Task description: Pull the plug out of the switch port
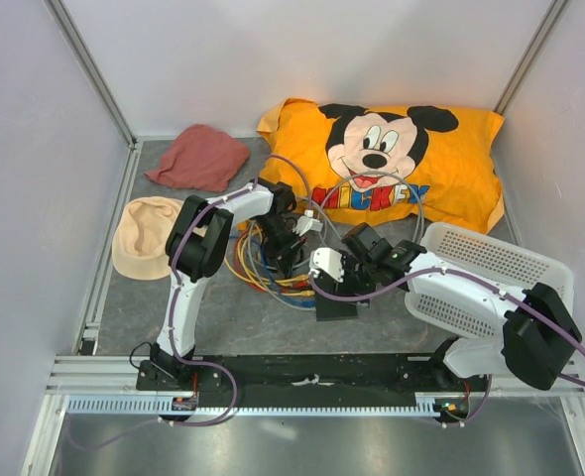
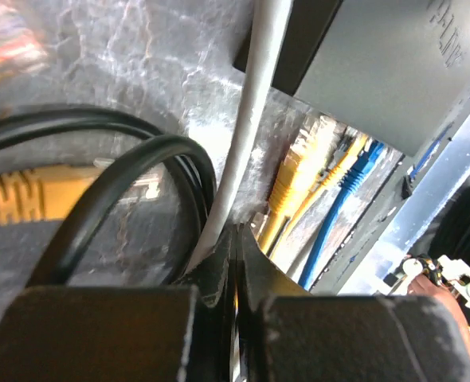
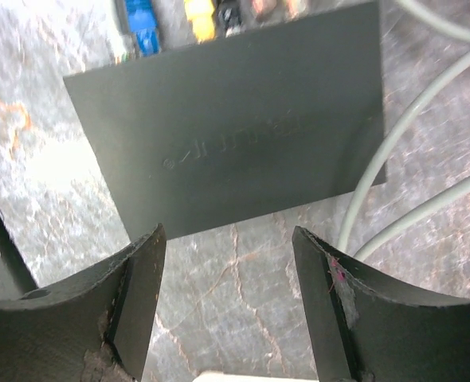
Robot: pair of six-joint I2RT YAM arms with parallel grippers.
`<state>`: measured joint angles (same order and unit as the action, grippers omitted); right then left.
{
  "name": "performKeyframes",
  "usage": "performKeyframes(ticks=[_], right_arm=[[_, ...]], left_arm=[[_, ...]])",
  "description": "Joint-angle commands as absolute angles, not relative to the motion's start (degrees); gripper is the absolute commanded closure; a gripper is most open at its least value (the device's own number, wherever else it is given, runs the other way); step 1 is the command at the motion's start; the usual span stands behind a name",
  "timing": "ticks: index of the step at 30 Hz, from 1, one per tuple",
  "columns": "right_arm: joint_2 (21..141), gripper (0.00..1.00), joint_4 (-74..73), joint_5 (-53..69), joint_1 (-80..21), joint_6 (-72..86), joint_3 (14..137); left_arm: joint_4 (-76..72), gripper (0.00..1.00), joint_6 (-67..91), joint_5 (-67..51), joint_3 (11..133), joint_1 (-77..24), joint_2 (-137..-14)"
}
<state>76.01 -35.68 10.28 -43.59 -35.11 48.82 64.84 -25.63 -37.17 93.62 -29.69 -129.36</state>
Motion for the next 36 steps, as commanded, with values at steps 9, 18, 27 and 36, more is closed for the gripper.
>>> performKeyframes(ticks=[9, 18, 27, 36], right_arm=[[84.55, 0.27, -25.49, 12.65, -43.51, -29.62, 58.18], [86.31, 0.29, -22.24, 11.70, -43.86, -25.76, 53.71], [84.11, 0.30, -21.62, 10.90, -43.77, -24.17, 48.78], [84.64, 0.32, -21.88, 10.46, -43.77, -24.87, 50.18]], left_arm=[[50.19, 0.98, -29.53, -14.96, 93.08, -27.95, -129.29], [44.39, 0.69, -27.43, -15.11, 89.03, -27.95, -123.84], [45.35, 0.61, -26.81, -17.73, 87.81, -27.33, -119.36], [45.53, 0.57, -23.74, -35.41, 86.75, -27.33, -120.49]])
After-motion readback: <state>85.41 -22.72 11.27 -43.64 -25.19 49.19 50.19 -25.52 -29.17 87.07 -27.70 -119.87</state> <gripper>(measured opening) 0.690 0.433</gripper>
